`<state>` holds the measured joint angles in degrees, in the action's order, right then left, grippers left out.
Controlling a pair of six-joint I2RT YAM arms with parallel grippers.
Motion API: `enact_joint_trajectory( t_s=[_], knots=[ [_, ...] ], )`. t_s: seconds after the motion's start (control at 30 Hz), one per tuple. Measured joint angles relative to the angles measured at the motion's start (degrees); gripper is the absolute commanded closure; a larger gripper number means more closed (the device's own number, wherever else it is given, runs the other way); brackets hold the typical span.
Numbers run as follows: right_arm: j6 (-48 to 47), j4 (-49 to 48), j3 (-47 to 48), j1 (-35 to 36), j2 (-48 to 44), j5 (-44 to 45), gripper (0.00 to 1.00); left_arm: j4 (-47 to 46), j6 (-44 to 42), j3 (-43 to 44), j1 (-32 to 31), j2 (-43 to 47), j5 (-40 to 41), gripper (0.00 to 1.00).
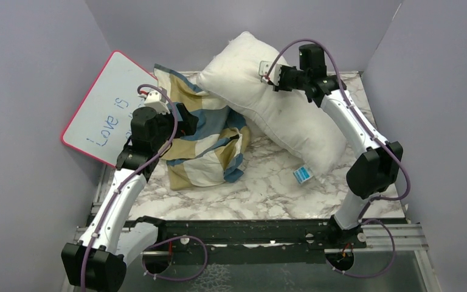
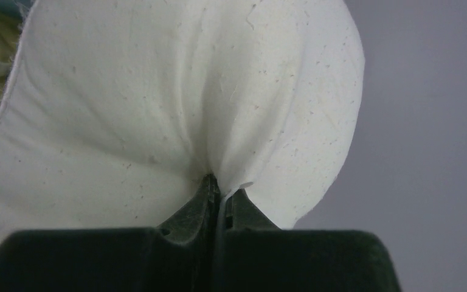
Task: Put the pillow into the pillowcase
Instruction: Pick up the pillow at the center of the board.
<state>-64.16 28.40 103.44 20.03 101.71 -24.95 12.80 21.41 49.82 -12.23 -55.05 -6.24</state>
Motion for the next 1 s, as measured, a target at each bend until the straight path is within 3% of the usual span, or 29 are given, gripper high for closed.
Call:
enact_joint_trajectory(
  t_s=[0.13, 0.23, 0.3, 0.33, 0.37, 0.4, 0.63, 0.77, 0.87, 1.0],
  knots=[
    [-3.6, -1.0, -8.7, -2.2, -2.1, -3.5, 0.95, -0.9, 0.7, 0.3, 0.0, 0.0, -1.1, 0.04],
    [-4.8, -3.6, -15.7, -3.0, -3.6, -5.1, 0.86, -2.3, 1.1, -1.1, 0.0, -0.1, -2.7, 0.06],
    [-4.1, -6.6, -20.3, -3.0, -5.5, -5.4, 0.61, -2.5, 1.4, -2.1, 0.0, -0.3, -3.5, 0.06],
    [-3.1, -8.1, -22.7, -3.0, -7.0, -5.4, 0.29, -2.5, 1.6, -2.6, 0.0, -0.6, -3.8, 0.06],
    [-2.0, -9.3, -24.9, -3.0, -8.8, -5.6, 0.04, -2.5, 1.6, -2.9, 0.0, -0.9, -4.0, 0.05],
    [-0.7, -10.4, -26.5, -3.0, -10.5, -6.0, 0.01, -2.5, 1.6, -3.0, 0.0, -1.2, -4.1, 0.05],
    [14.2, -16.6, -27.4, -3.0, -18.2, -5.7, 0.05, -6.6, 3.4, -2.8, 0.0, -5.2, -5.2, 0.03],
    [32.1, -19.1, -29.1, -3.0, -18.3, -1.6, 0.1, -9.0, 4.5, -0.1, 0.0, -10.4, -5.3, 0.04],
    [49.6, -18.6, -30.8, -3.0, -18.7, 2.3, 0.2, -11.6, 4.4, 3.3, 0.0, -15.1, -4.5, 0.04],
    [67.7, -14.9, -33.1, -3.1, -20.9, 3.0, 0.21, -15.4, 3.7, 9.6, 0.0, -23.1, -3.8, 0.05]
  ],
)
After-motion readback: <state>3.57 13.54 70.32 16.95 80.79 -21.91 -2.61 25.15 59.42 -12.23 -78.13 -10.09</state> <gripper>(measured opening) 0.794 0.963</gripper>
